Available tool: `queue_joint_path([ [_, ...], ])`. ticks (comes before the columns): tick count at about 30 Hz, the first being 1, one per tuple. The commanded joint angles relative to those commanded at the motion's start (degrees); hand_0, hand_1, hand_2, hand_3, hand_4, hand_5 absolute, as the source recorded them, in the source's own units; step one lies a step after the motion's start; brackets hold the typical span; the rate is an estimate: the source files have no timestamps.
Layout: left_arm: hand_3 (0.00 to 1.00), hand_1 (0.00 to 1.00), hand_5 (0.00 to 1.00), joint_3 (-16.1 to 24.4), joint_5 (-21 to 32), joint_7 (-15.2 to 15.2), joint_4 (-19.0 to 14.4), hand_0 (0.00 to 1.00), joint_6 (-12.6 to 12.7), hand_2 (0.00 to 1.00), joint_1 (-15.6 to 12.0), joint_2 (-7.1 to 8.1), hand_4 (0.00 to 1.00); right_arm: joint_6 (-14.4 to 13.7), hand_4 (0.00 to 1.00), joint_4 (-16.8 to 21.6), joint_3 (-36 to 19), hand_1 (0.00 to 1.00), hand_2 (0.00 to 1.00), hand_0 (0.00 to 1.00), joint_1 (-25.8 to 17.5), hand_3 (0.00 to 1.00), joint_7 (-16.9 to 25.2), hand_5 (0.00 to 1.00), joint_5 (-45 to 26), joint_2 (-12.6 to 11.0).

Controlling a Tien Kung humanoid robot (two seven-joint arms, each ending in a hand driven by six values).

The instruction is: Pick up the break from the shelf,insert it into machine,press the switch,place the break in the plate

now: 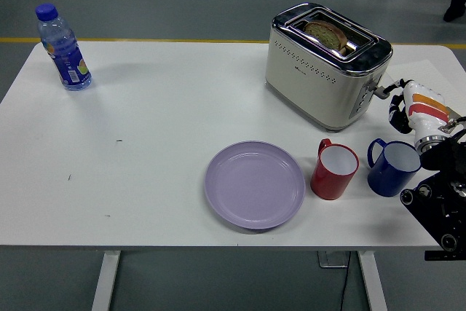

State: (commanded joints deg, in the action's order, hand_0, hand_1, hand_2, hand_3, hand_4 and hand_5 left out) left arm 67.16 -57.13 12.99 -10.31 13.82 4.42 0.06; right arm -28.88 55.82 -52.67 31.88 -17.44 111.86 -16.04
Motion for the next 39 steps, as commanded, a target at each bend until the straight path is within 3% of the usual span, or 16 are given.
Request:
queue_joint_path([
  [7, 0.654, 0.648, 0.942, 0.0, 0.1, 0.0, 0.0, 0.676, 0.0, 0.701, 0.0, -0.01, 0.472, -0.4, 0.287, 0.5, -1.9, 0.271, 0.366, 0.298, -0.3, 0.575, -0.1, 0.002, 0.6, -0.2],
  [13, 0.654, 0.648, 0.942, 0.1, -0.1, 0.1, 0.0, 0.676, 0.0, 0.701, -0.1, -0.06, 0.472, -0.5, 0.301, 3.1, -6.8, 0.271, 0.367, 0.298, -1.1, 0.58, -2.2, 0.002, 3.3, -0.9],
  [14, 0.654, 0.648, 0.942, 0.1, -0.2, 0.1, 0.0, 0.676, 0.0, 0.701, -0.1, -0.06, 0.472, -0.5, 0.443, 3.5, -7.7, 0.298, 0.401, 0.306, -1.3, 0.66, -2.5, 0.002, 3.5, -1.0],
  [19, 0.654, 0.648, 0.942, 0.2, -0.4, 0.1, 0.0, 0.676, 0.0, 0.701, -0.2, -0.06, 0.472, -0.8, 0.443, 5.5, -11.4, 0.298, 0.401, 0.306, -2.1, 0.66, -2.4, 0.002, 1.5, -1.6],
  [20, 0.653, 0.648, 0.941, 0.2, -0.5, 0.2, 0.0, 0.676, 0.0, 0.701, -0.3, -0.06, 0.472, -0.7, 0.584, 6.2, -12.2, 0.433, 0.559, 0.349, -2.3, 0.876, -2.0, 0.002, 0.3, -1.8],
  [25, 0.653, 0.648, 0.941, 0.4, -0.8, 0.2, 0.0, 0.676, -0.1, 0.701, -0.4, -0.06, 0.472, 1.8, 0.584, 8.9, -14.7, 0.433, 0.559, 0.349, -2.9, 0.876, 0.4, 0.002, -6.3, -2.4],
  [26, 0.653, 0.649, 0.942, 0.5, -1.0, 0.3, 0.0, 0.676, -0.1, 0.701, -0.5, -0.06, 0.472, 2.1, 0.714, 9.5, -15.0, 0.721, 0.895, 0.748, -2.9, 0.995, 1.1, 0.123, -7.6, -2.6],
  [37, 0.654, 0.648, 0.944, 0.6, -1.2, 0.3, 0.0, 0.675, -0.1, 0.701, -0.7, -0.06, 0.472, 2.8, 0.751, 13.0, -14.5, 0.758, 0.922, 0.789, -0.9, 0.998, 3.8, 0.172, -14.3, -3.5],
  [39, 0.652, 0.648, 0.943, 0.6, -1.2, 0.3, 0.0, 0.675, -0.1, 0.701, -0.7, -0.06, 0.471, 3.6, 0.77, 13.4, -13.6, 0.778, 0.927, 0.823, 0.4, 0.944, 3.9, 0.193, -15.0, -3.8],
])
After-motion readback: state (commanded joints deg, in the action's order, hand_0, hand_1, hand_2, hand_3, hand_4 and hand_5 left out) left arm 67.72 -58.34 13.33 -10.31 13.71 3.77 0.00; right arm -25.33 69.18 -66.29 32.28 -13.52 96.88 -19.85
